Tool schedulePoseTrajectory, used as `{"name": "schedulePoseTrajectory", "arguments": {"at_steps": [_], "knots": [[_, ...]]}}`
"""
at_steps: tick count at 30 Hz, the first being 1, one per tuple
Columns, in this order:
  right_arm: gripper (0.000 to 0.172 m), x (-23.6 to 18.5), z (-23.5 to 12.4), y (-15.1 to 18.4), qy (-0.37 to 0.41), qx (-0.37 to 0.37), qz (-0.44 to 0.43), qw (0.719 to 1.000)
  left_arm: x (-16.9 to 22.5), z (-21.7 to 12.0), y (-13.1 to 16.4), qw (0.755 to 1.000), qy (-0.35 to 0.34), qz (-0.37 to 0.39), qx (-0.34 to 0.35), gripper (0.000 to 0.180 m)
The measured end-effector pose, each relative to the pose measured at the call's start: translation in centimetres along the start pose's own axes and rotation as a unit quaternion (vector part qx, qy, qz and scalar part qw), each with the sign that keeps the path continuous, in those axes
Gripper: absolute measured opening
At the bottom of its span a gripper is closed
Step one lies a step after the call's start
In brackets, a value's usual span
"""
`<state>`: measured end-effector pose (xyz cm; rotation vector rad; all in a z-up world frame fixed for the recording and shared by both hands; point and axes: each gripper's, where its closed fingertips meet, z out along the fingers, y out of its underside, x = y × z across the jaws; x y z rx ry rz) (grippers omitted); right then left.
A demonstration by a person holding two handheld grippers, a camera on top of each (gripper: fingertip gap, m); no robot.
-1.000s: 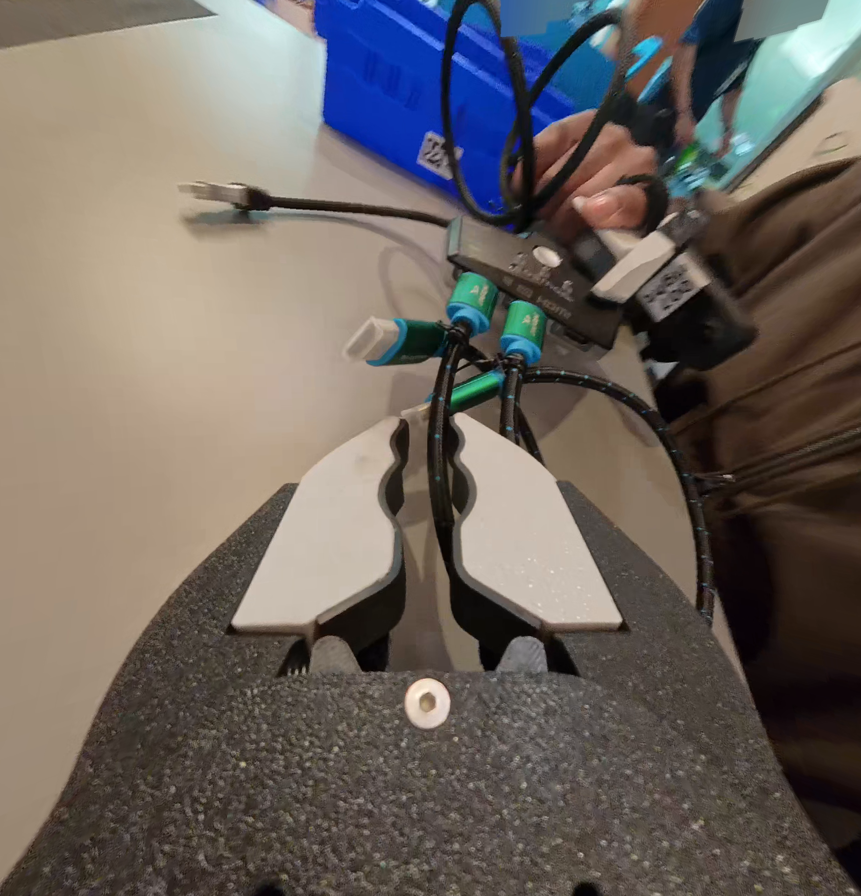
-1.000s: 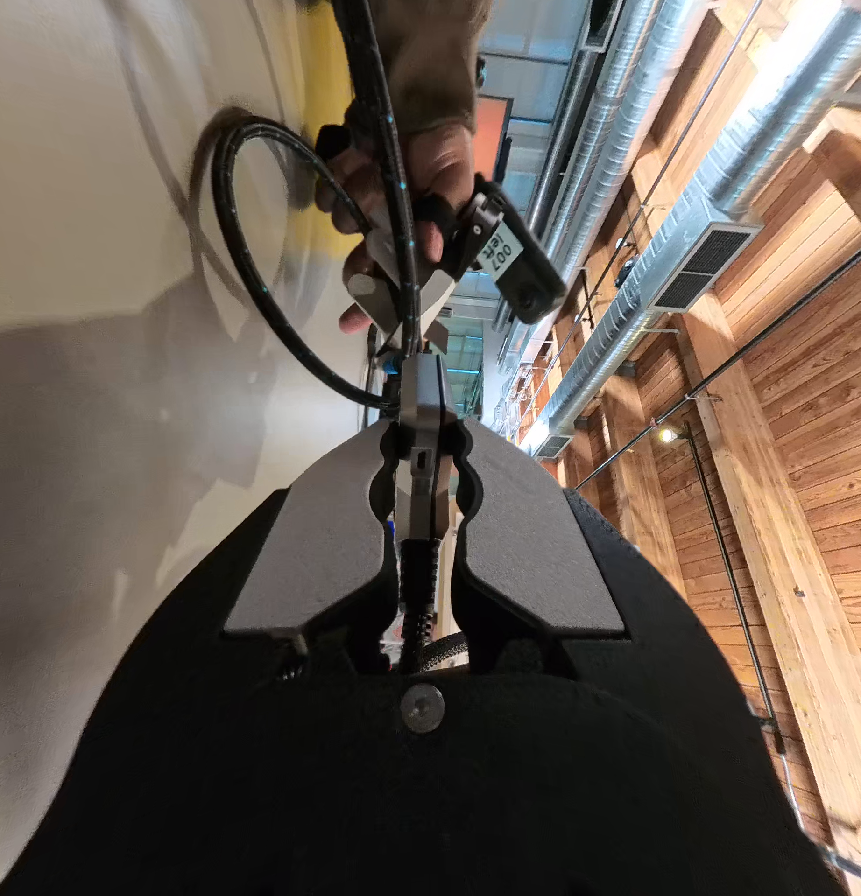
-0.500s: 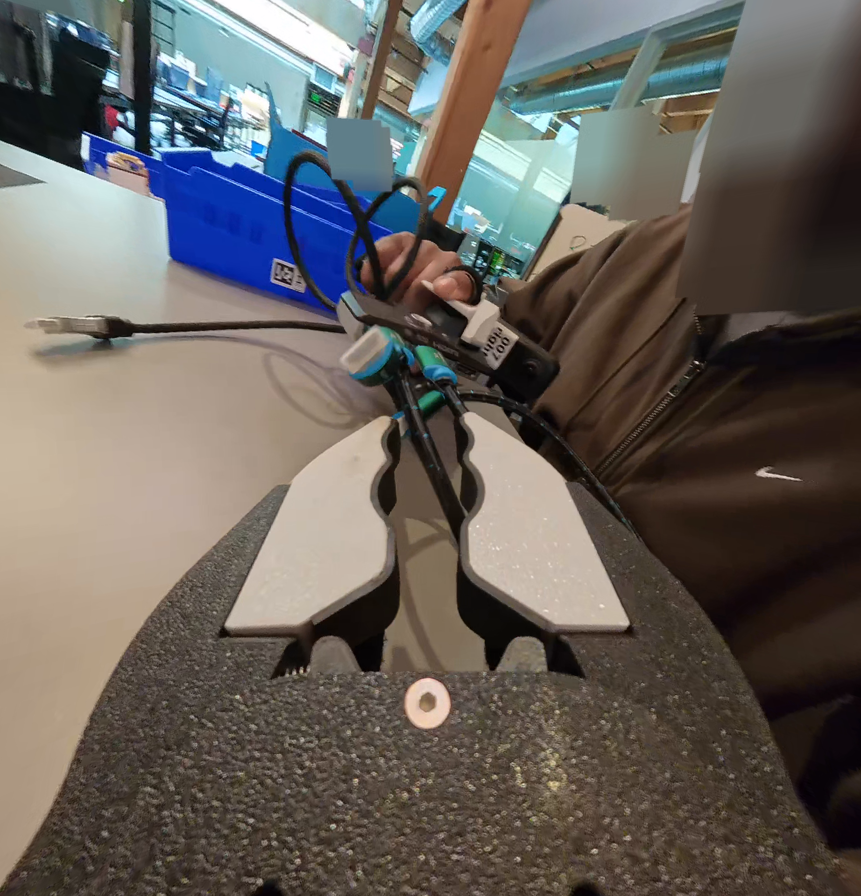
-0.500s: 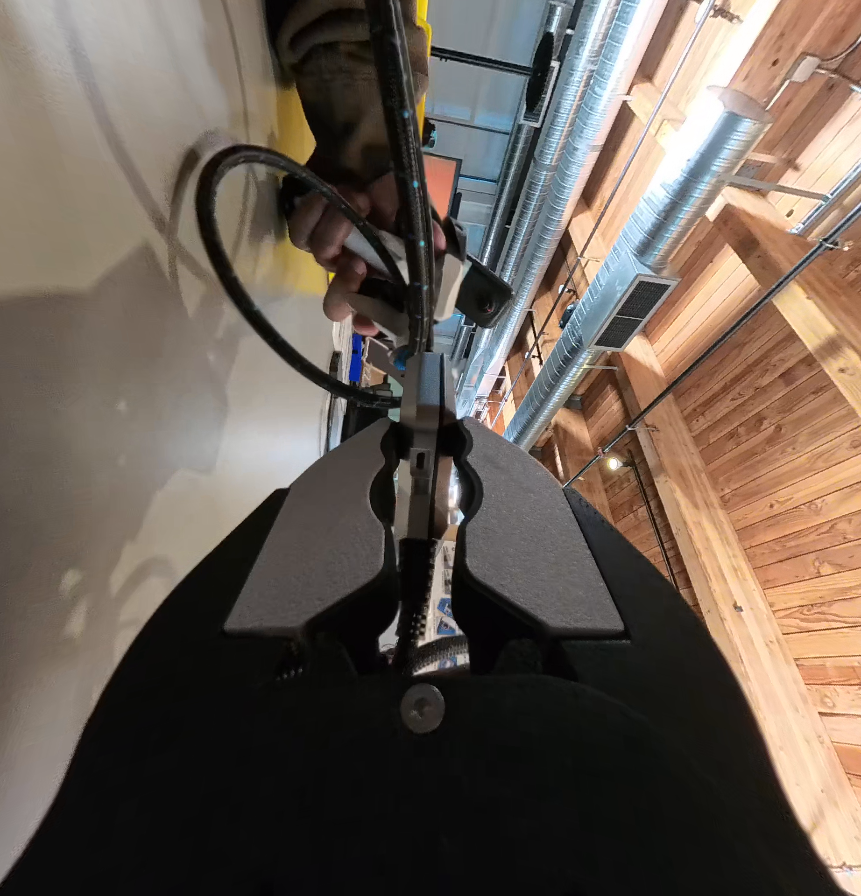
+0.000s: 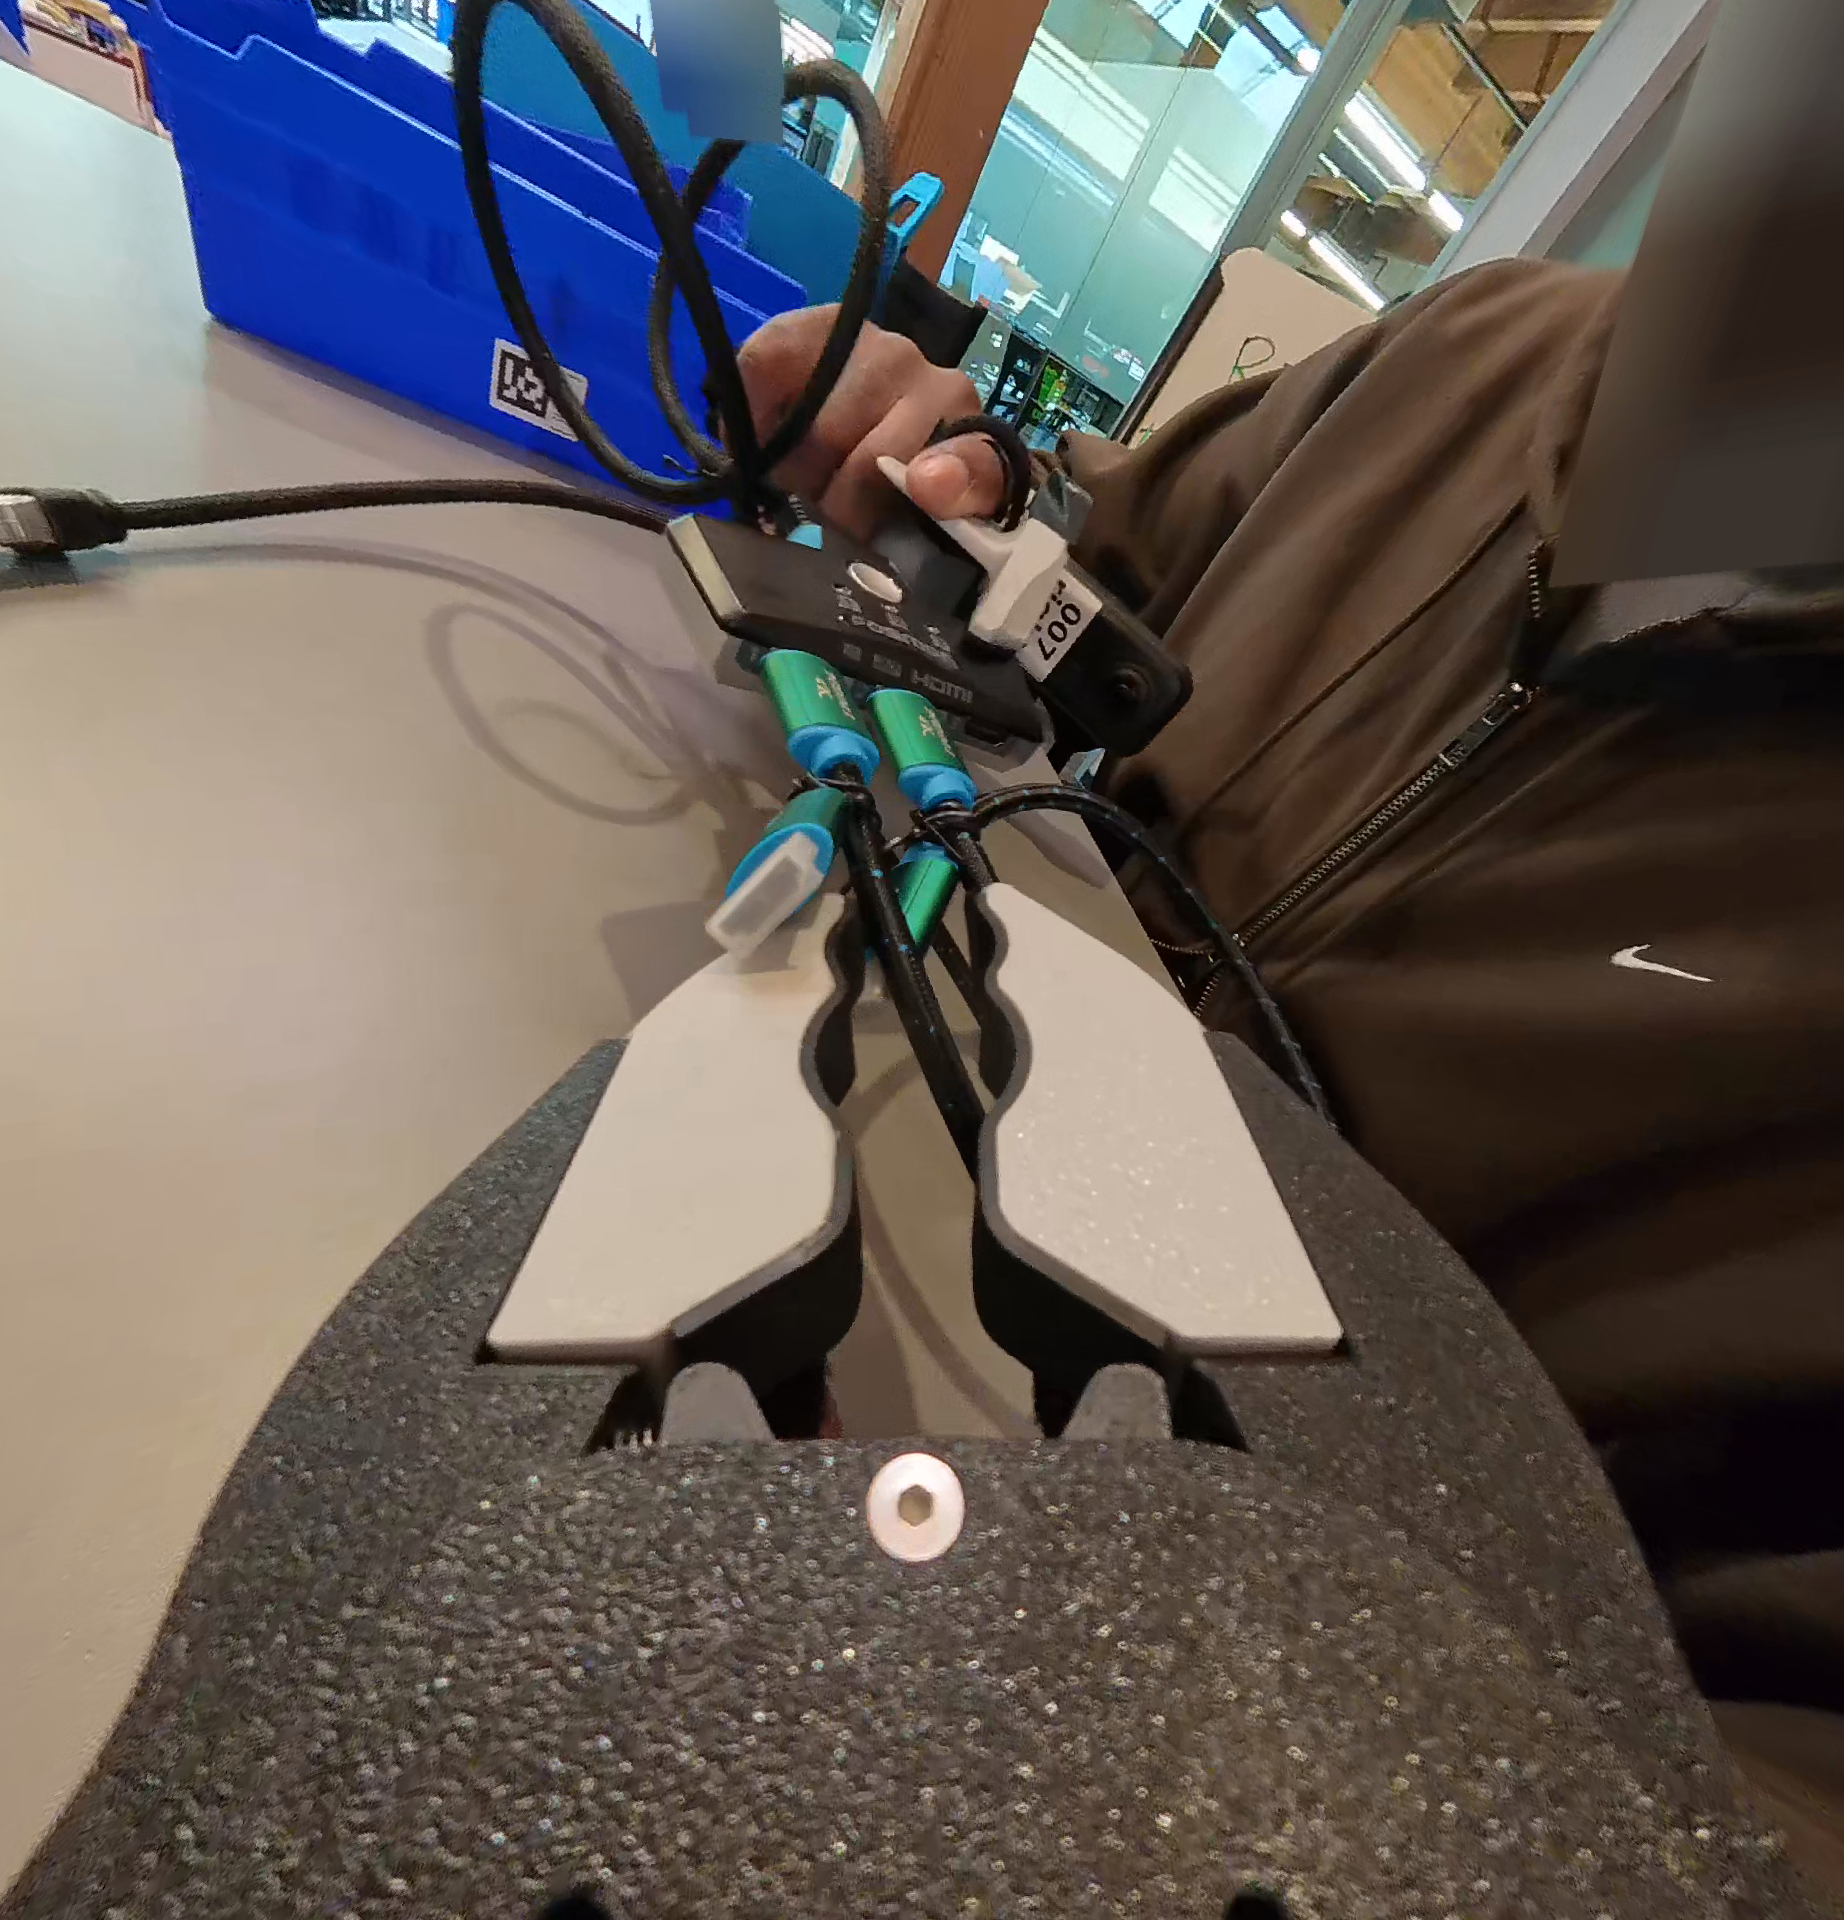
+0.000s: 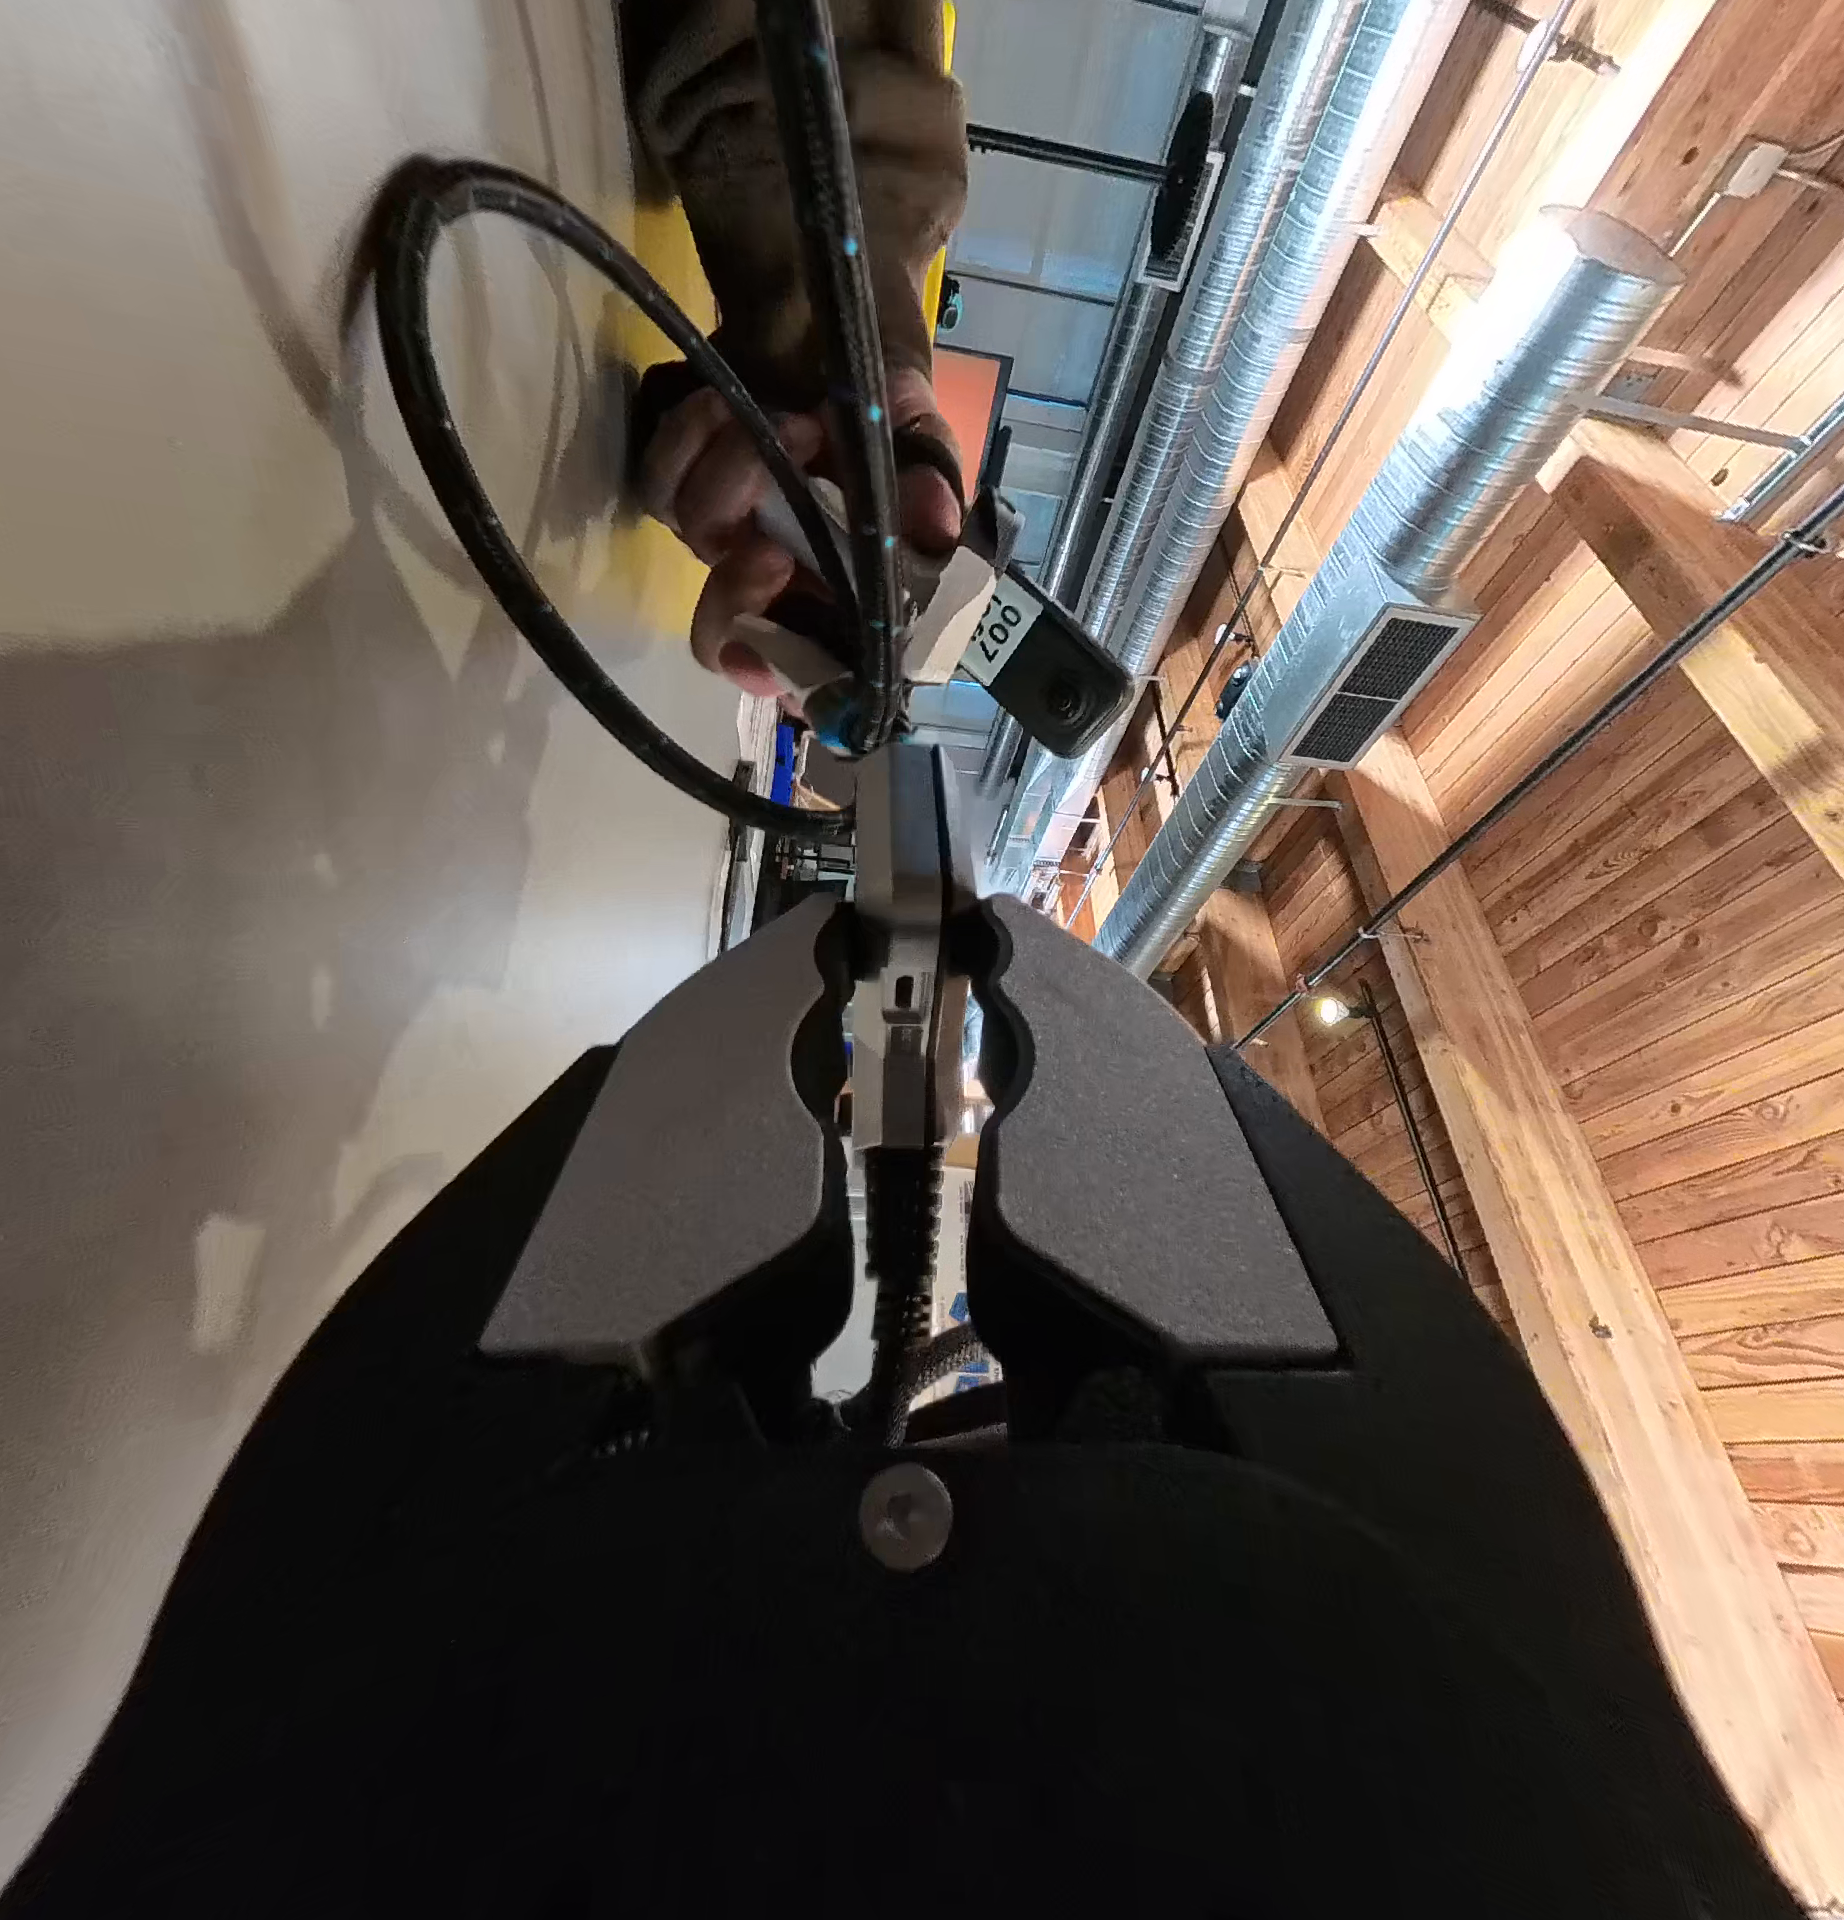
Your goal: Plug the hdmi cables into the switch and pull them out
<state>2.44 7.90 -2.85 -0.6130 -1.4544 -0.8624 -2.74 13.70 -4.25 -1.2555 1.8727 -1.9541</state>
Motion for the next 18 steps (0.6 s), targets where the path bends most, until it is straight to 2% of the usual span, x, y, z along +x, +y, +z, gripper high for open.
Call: {"name": "schedulePoseTrajectory", "arguments": {"at_steps": [2,9,13,18], "knots": [[0.021,-0.2,0.0,0.6,0.001,-0.008,-0.001,1.0,0.2,0.0,0.1,1.0,0.008,-0.003,-0.005,0.011],[0.021,-0.7,0.0,2.5,-0.008,-0.039,0.0,0.999,1.8,0.5,-0.1,0.998,0.055,0.01,0.005,0.012],[0.023,-1.5,0.1,3.1,-0.032,-0.058,0.004,0.998,1.3,0.6,-0.5,0.999,0.045,0.003,0.016,0.012],[0.028,-3.3,-0.1,3.8,-0.109,-0.083,0.034,0.99,0.0,0.8,-0.6,1.0,0.011,-0.015,0.017,0.012]]}}
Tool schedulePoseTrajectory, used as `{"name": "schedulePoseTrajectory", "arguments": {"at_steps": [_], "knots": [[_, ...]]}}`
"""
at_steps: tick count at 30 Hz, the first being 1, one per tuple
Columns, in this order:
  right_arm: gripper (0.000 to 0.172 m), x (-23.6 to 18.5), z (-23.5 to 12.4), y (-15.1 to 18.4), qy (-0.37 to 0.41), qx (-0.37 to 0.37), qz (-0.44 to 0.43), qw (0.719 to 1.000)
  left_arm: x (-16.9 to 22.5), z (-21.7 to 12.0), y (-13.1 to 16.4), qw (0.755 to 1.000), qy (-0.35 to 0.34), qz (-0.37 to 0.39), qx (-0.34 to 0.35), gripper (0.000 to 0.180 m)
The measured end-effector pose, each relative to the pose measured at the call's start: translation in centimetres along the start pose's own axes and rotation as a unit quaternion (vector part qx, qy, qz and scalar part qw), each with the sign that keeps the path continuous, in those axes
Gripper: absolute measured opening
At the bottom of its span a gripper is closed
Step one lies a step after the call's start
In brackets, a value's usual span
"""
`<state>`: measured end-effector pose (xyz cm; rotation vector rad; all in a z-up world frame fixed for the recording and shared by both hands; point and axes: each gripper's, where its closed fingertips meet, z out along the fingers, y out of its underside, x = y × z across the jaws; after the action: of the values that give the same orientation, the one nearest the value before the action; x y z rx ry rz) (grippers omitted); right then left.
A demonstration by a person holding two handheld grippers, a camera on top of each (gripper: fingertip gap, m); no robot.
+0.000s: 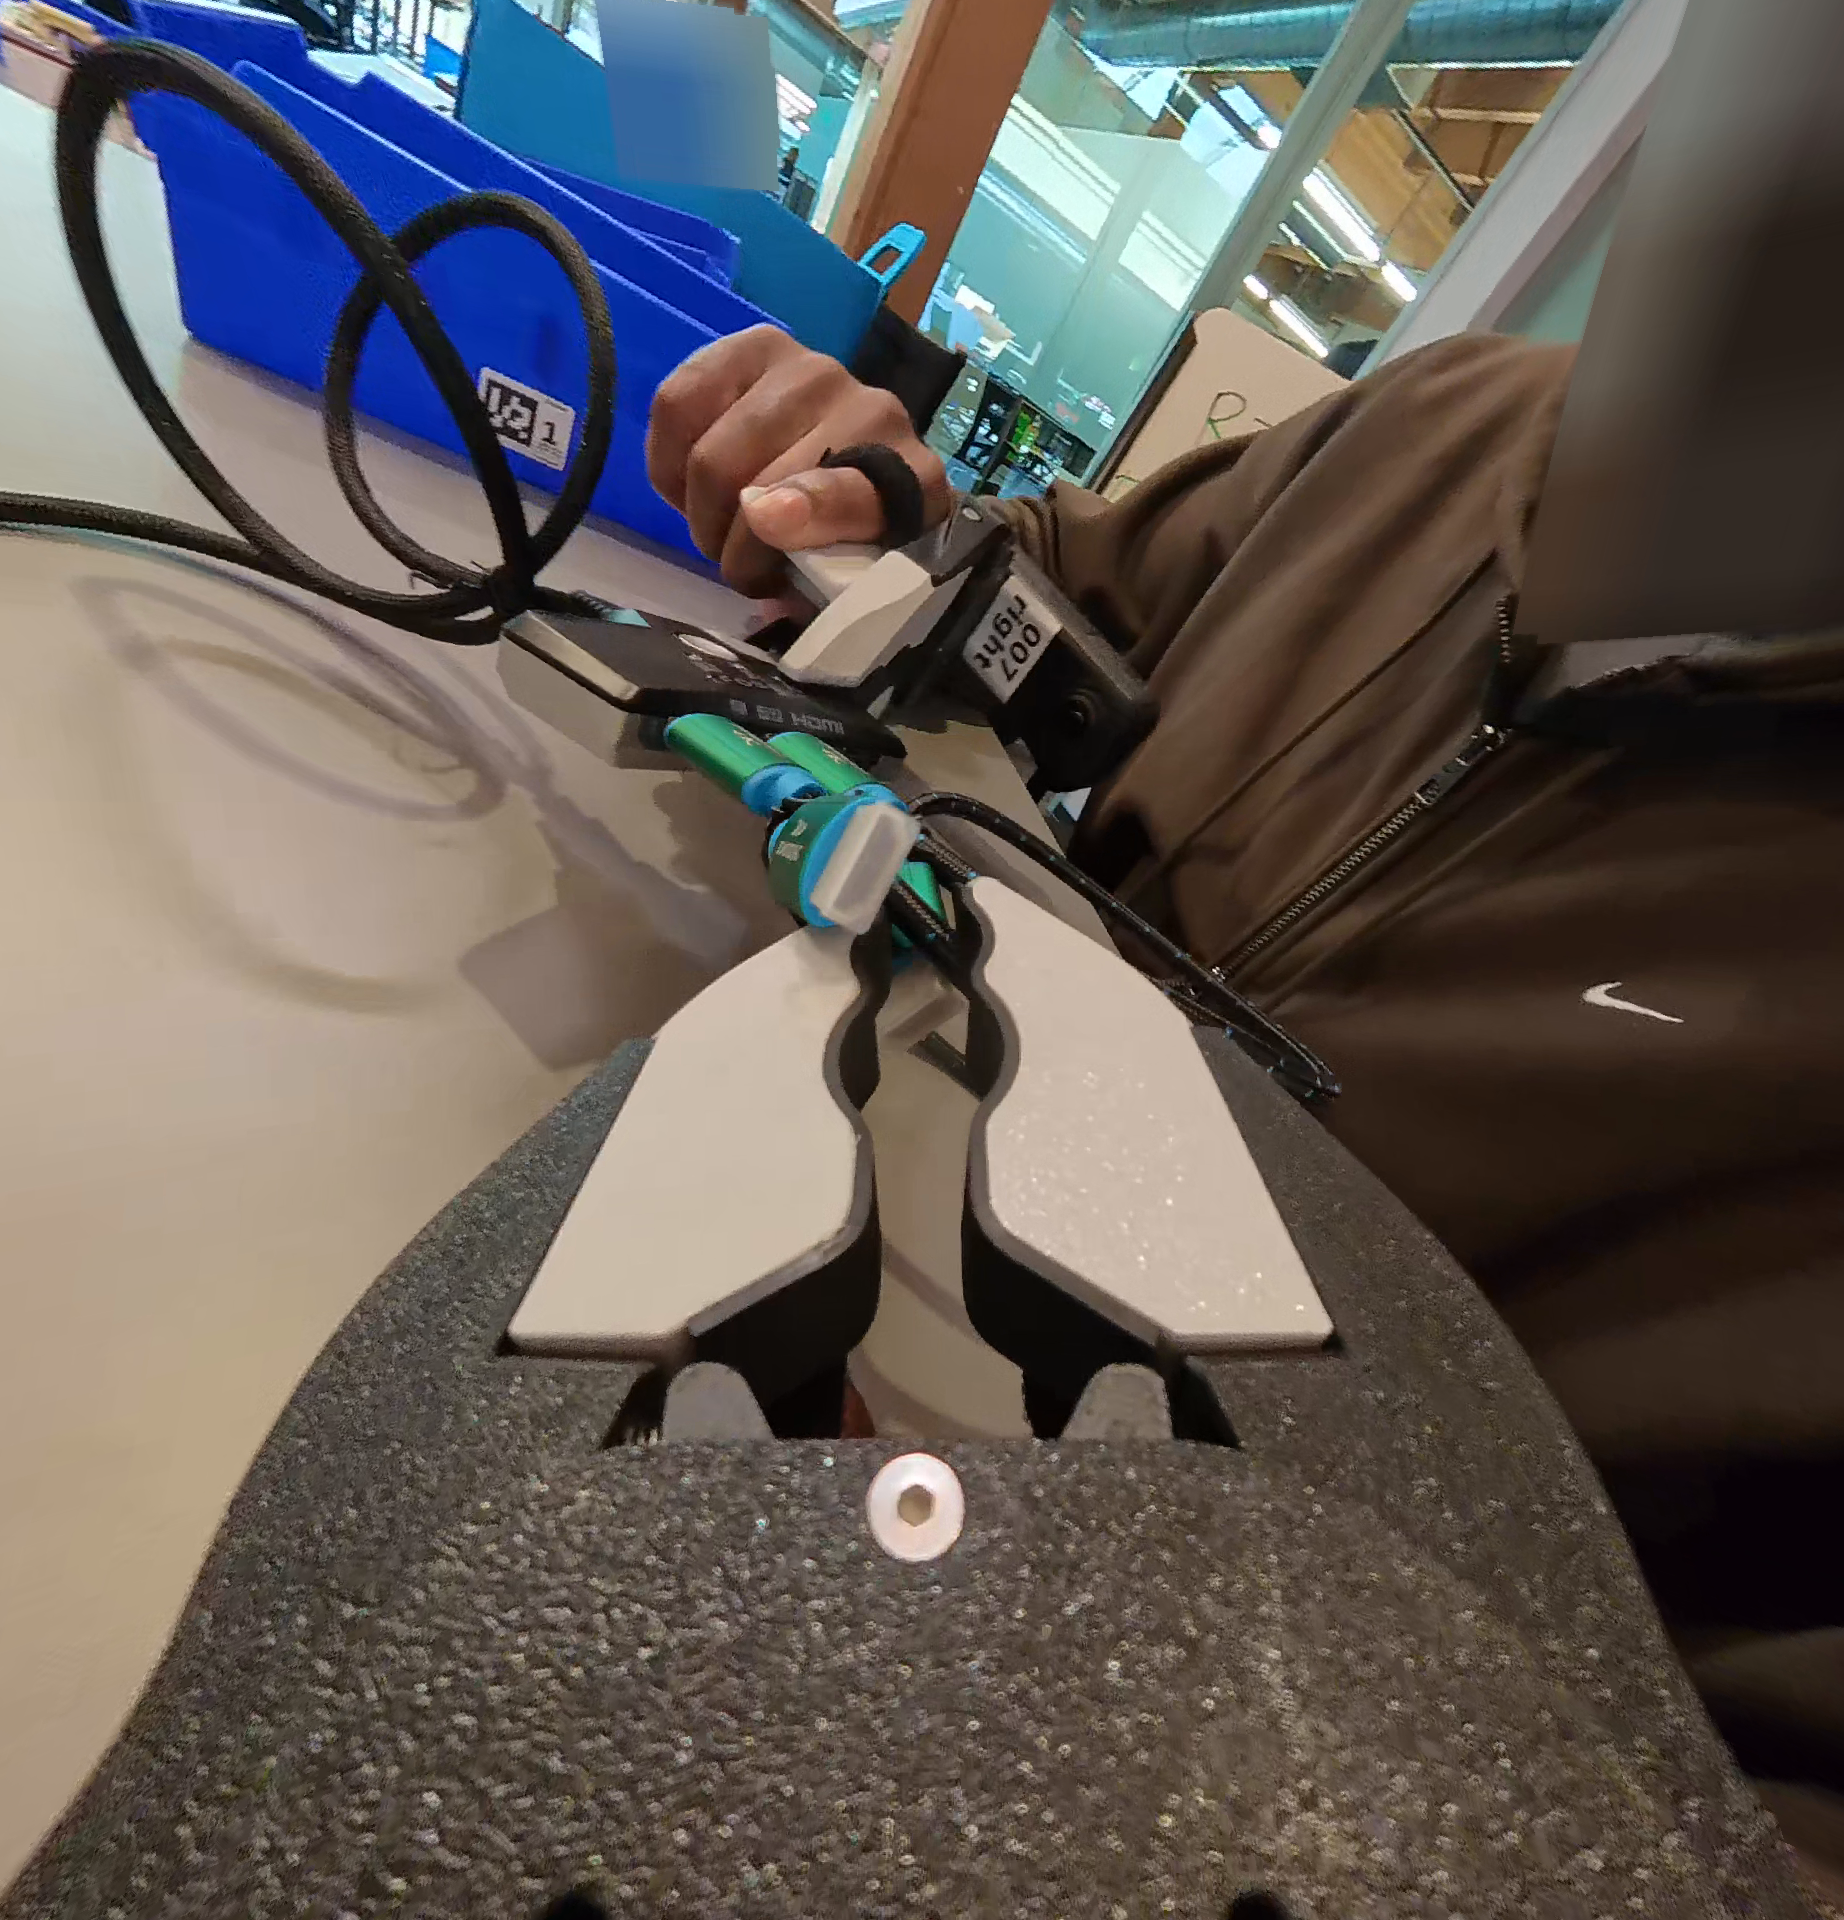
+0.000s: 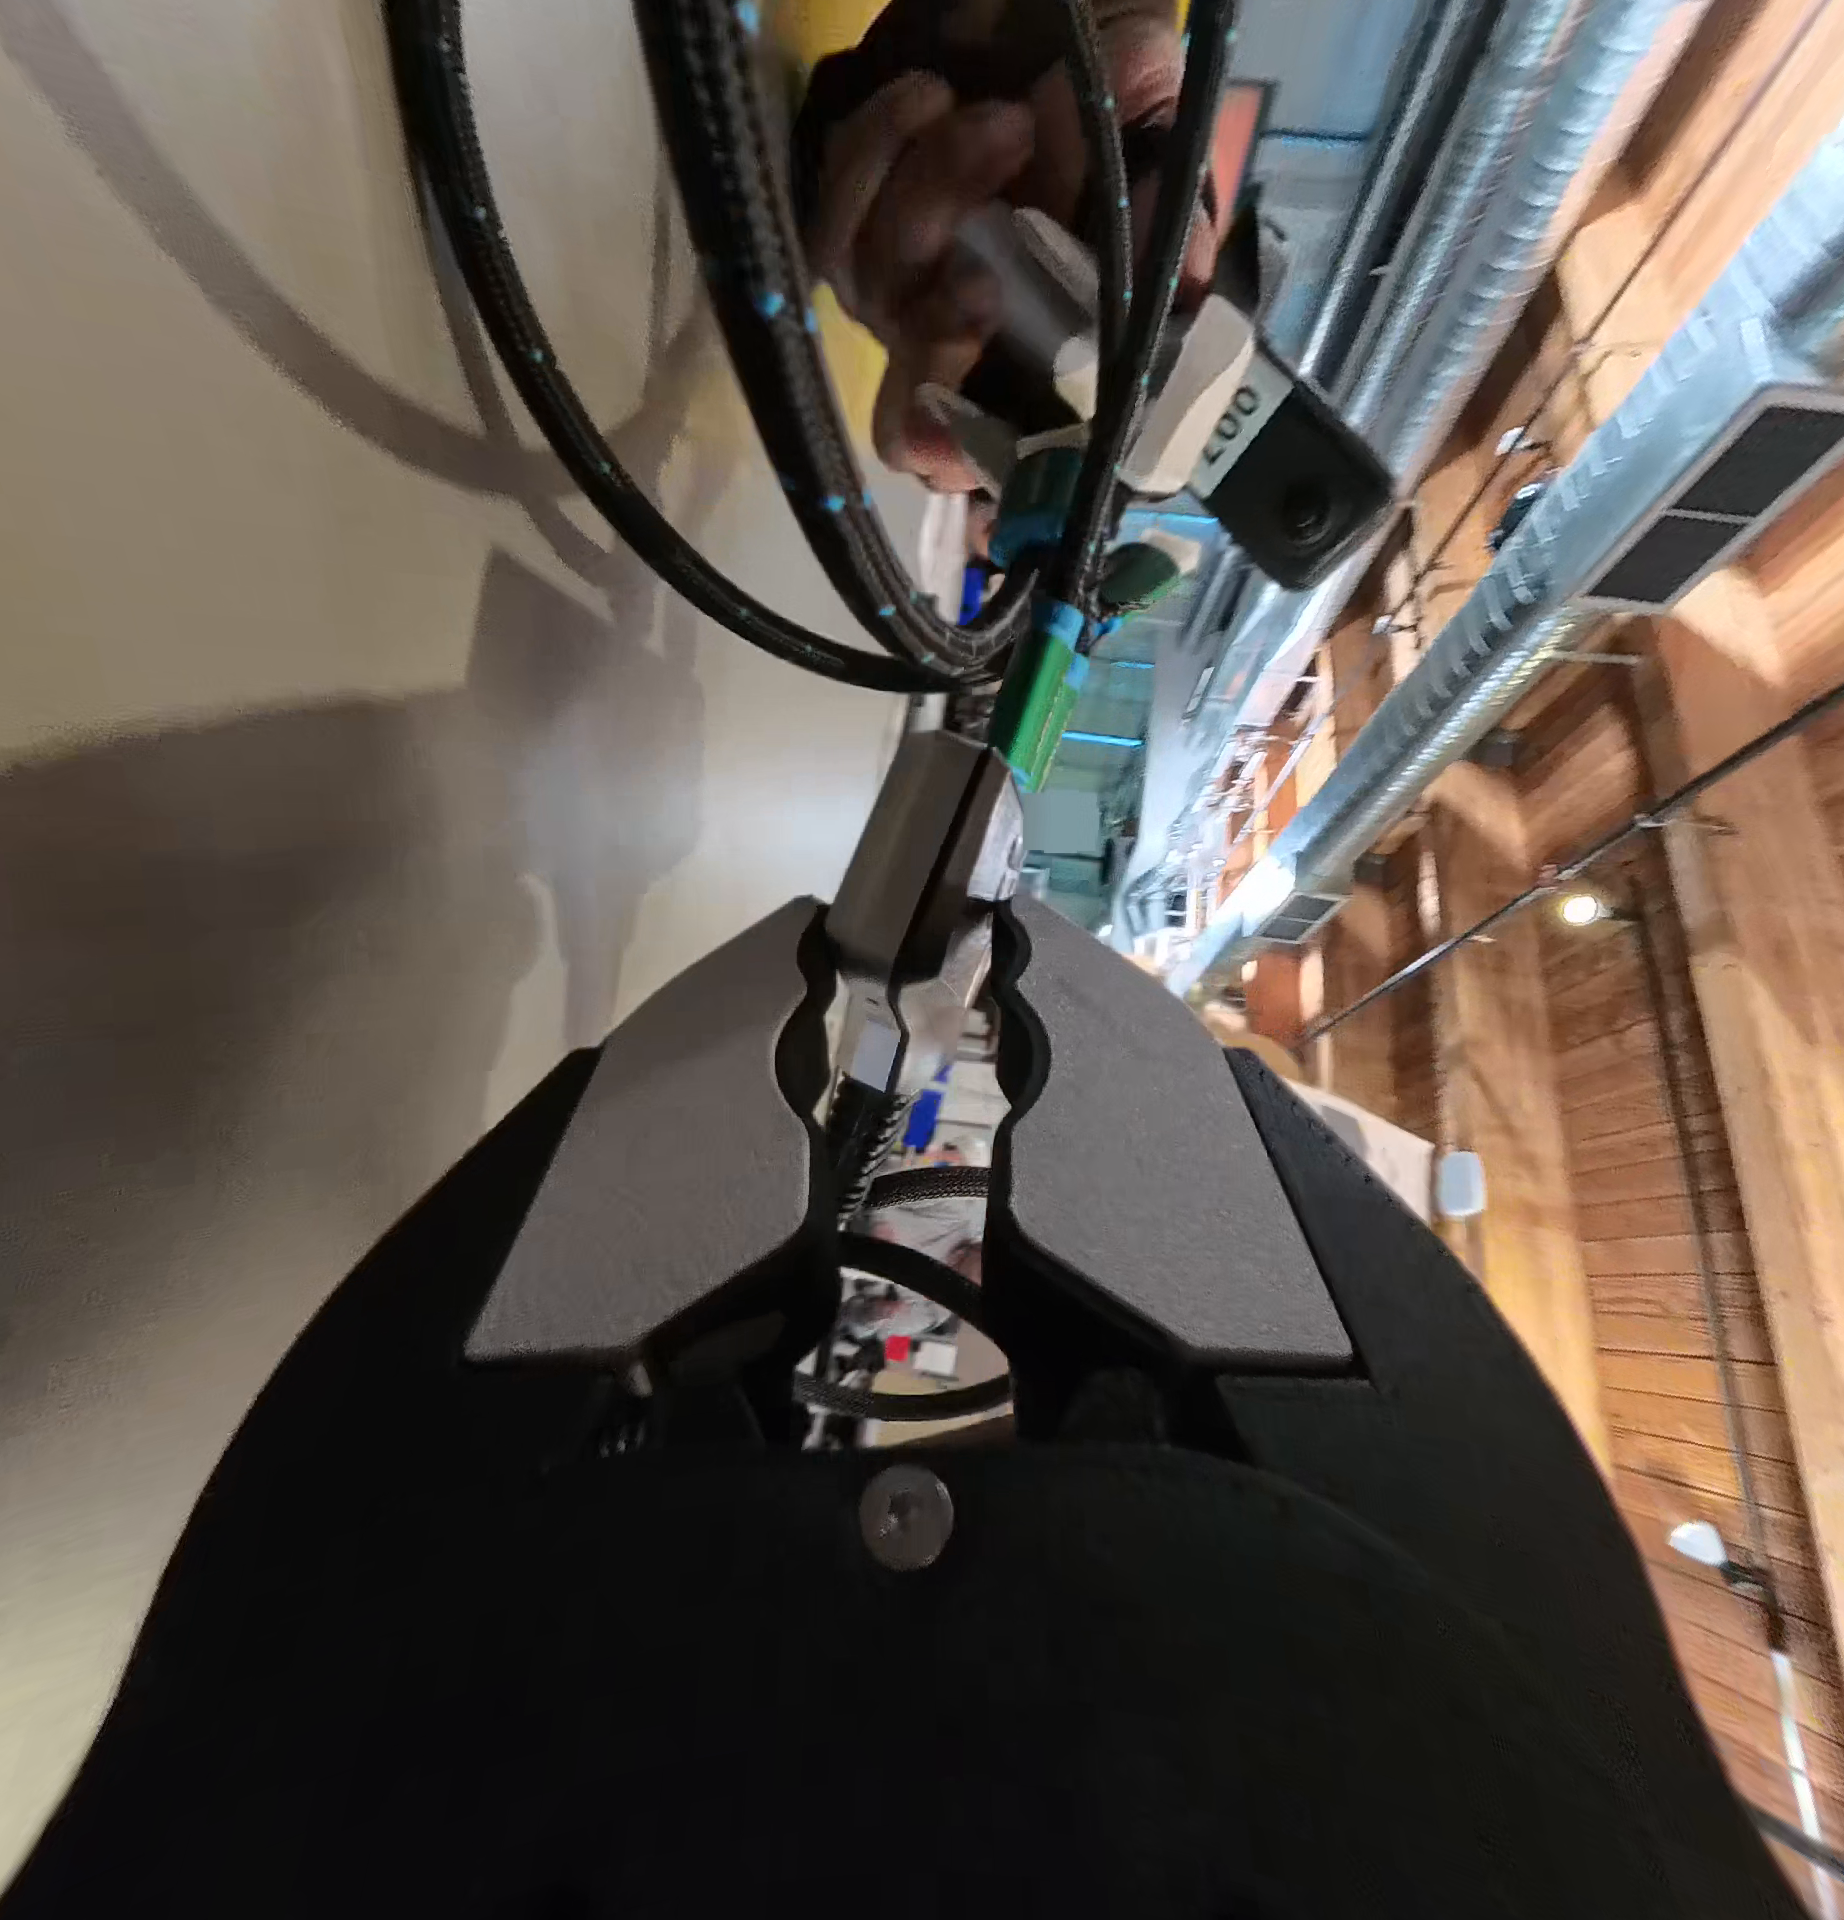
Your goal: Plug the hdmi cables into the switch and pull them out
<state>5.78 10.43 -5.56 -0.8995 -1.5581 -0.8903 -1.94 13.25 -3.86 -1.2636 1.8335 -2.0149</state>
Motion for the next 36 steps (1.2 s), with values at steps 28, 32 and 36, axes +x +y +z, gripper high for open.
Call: {"name": "schedulePoseTrajectory", "arguments": {"at_steps": [28,32,36], "knots": [[0.044,0.0,4.1,-0.3,-0.051,-0.219,0.223,0.949,-3.7,2.6,-1.7,0.983,-0.08,-0.14,0.083,0.0],[0.026,-1.8,4.8,-0.5,-0.064,-0.237,0.169,0.954,-4.2,3.2,-1.2,0.981,-0.1,-0.147,0.071,0.0],[0.021,-2.7,4.9,-0.3,-0.083,-0.238,0.173,0.952,-5.2,2.3,-0.8,0.978,-0.16,-0.128,0.047,0.001]]}}
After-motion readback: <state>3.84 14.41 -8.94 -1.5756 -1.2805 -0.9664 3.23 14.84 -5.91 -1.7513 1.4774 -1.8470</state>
